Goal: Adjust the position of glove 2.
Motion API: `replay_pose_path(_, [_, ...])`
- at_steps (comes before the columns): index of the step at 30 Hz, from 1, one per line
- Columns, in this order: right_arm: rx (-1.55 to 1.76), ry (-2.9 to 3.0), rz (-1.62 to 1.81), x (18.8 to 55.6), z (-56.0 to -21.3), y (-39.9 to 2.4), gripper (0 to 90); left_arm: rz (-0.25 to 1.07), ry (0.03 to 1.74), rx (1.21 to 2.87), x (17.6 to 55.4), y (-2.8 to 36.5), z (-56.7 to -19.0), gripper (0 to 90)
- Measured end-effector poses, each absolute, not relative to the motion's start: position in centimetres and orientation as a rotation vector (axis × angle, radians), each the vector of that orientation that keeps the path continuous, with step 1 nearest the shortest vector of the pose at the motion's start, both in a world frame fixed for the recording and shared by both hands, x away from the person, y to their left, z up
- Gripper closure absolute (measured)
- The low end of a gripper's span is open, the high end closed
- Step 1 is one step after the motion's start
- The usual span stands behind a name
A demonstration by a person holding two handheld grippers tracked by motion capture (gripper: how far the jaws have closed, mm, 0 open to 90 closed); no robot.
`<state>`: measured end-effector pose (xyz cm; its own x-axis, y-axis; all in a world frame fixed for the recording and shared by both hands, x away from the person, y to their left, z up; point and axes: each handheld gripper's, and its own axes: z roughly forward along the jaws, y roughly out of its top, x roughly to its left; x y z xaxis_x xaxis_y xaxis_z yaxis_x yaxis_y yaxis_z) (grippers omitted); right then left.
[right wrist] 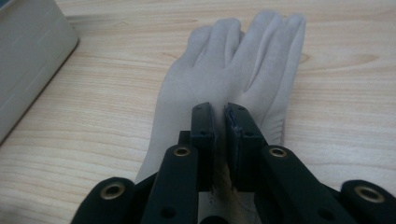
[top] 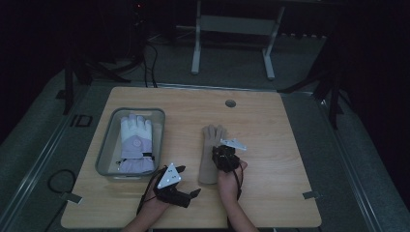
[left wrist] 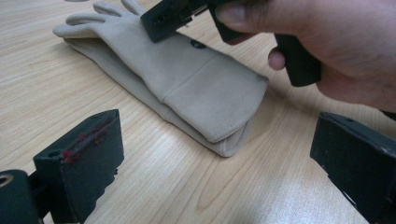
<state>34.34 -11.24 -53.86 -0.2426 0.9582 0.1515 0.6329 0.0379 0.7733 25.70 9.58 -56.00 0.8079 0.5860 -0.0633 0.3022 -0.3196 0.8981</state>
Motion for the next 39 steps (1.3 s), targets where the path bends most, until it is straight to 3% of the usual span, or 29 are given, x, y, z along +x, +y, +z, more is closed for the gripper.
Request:
replay_pose_path(5, [1.606,1.943,1.026,34.5,-54.8,-11.2,71.9,0.334,0.667,1.924,25.7,9.6,-56.0,2.7])
replay_pose_path(26, [1.368,2.182,0.919,35.1,-54.4,-13.0,69.8,0.337,0.648,1.933,25.5,9.0,-56.0,3.4])
replay_pose_path(29, [1.342,2.224,0.946,35.2,-53.9,-13.2,62.2,0.324,0.651,1.936,25.6,9.0,-56.0,3.4])
replay_pose_path(31, [1.298,2.26,0.989,35.1,-53.4,-13.4,51.9,0.309,0.652,1.942,25.7,8.9,-56.1,3.4])
replay_pose_path(33, [1.27,2.253,0.971,35.0,-53.2,-13.5,49.0,0.305,0.65,1.946,25.7,8.9,-56.1,3.4])
replay_pose_path(35, [1.253,2.325,1.063,35.2,-52.4,-14.6,23.8,0.312,0.637,1.941,25.6,8.8,-55.9,3.4])
replay_pose_path(36, [1.233,2.36,1.083,35.3,-52.3,-14.9,16.3,0.326,0.63,1.942,25.5,8.8,-55.9,3.3])
replay_pose_path(37, [1.192,2.404,1.103,35.3,-52.1,-15.2,12.7,0.345,0.624,1.946,25.5,8.7,-55.9,2.9])
replay_pose_path(39, [1.154,2.423,1.136,35.2,-51.6,-16.0,13.5,0.356,0.615,1.942,25.3,8.6,-55.8,2.6])
